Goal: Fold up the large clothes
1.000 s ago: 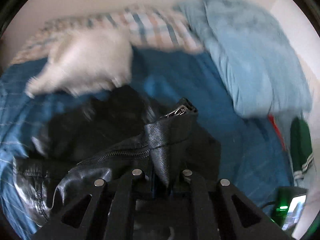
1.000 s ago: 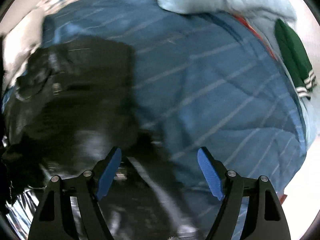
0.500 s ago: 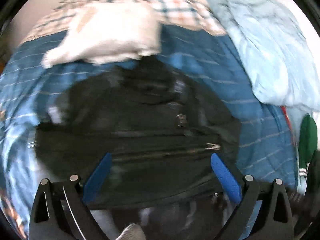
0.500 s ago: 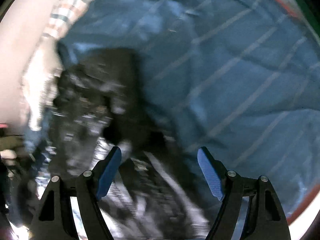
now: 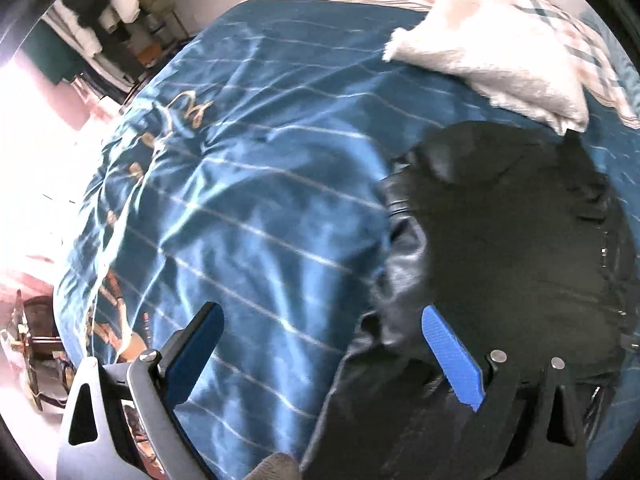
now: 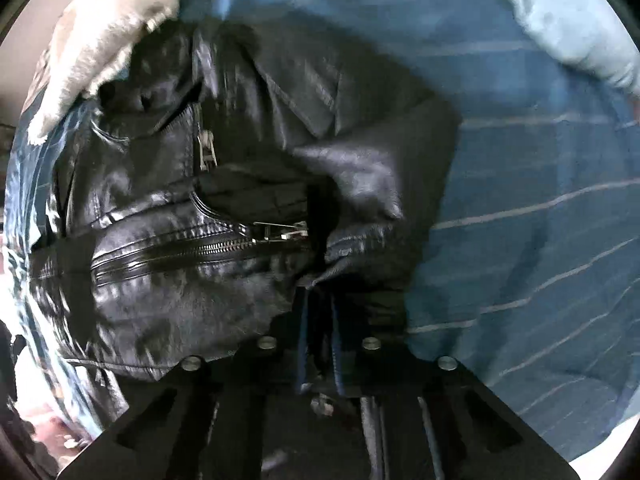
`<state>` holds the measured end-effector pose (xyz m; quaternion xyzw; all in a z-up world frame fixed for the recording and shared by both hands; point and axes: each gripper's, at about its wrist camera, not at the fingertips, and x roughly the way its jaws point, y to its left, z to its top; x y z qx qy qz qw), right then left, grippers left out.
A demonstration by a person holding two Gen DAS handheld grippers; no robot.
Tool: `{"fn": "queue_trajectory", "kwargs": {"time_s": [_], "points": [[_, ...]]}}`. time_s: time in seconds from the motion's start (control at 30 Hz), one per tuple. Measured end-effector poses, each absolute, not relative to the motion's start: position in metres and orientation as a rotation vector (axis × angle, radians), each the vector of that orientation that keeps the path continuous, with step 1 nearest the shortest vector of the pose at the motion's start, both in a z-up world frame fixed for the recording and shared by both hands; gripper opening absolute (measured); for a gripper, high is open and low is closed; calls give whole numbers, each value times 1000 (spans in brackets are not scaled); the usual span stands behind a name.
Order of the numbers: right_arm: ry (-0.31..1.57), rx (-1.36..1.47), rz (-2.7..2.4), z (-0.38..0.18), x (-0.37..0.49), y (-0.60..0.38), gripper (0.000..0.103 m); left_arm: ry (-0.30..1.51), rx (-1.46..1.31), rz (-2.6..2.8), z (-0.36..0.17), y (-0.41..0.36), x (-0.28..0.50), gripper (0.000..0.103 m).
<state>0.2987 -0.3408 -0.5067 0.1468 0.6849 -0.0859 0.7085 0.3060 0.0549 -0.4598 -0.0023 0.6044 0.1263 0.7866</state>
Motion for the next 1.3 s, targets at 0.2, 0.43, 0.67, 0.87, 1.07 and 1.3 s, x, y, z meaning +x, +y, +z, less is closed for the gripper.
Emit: {"fn": "queue_trajectory", "kwargs": {"time_s": [0.2,0.43,0.67,0.87,1.07,1.3], "points": [[1413,663,-78,-483,280,-361,45,1296,19,266,-463,52,308,101],[1577,561,-128,-549,297,-334,17,1274,31,251,-465,40,318,101],[1349,393,-219,-474,287,-329,7,1254,37,255,-459,44,320,101],[1308,450,-343,-477,287,-369,7,1257,28,238,-473,34,344,101],[1501,404,-336,-532,299,-360,9,1308,253,226,-548,9,389,103],[1361,562,-327,-472,299,-366,23,1298,251,178,-518,16,387,103]]}}
